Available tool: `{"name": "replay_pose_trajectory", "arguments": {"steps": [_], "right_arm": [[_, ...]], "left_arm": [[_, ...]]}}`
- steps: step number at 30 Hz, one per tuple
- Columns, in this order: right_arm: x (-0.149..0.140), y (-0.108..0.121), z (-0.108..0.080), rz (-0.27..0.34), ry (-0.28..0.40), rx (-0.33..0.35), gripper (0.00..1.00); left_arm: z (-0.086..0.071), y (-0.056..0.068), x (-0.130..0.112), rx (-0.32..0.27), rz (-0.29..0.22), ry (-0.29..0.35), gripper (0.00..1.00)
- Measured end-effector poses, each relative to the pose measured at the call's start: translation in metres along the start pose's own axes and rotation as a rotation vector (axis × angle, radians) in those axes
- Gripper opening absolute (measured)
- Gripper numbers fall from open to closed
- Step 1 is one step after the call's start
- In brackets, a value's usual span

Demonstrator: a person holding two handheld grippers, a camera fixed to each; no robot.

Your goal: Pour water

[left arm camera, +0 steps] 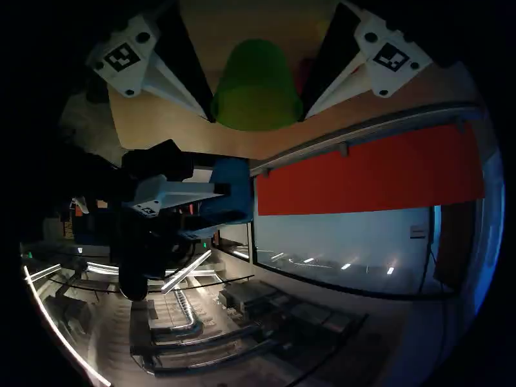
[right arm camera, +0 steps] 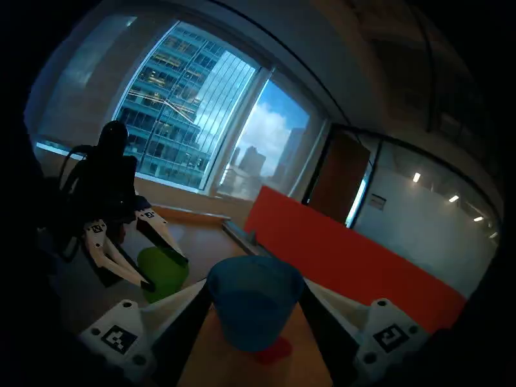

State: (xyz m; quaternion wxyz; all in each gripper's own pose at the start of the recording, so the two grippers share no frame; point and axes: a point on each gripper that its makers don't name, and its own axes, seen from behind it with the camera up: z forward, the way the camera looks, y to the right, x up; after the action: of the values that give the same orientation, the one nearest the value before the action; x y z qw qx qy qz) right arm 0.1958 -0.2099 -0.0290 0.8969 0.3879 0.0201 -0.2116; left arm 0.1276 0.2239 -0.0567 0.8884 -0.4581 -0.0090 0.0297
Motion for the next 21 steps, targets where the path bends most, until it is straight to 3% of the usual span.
{"name": "replay_pose_trajectory", "arguments": {"steps": [12, 21], "right_arm": [[0.009, 0.003, 0.003, -0.048, 0.013, -0.001, 0.91], [0.021, 0.006, 0.006, -0.13, 0.026, -0.002, 0.91]], "left_arm": [[0.002, 0.006, -0.003, -0.015, -0.01, -0.001, 0.9], [0.004, 0.01, -0.004, -0.019, -0.012, -0.004, 0.91]]}}
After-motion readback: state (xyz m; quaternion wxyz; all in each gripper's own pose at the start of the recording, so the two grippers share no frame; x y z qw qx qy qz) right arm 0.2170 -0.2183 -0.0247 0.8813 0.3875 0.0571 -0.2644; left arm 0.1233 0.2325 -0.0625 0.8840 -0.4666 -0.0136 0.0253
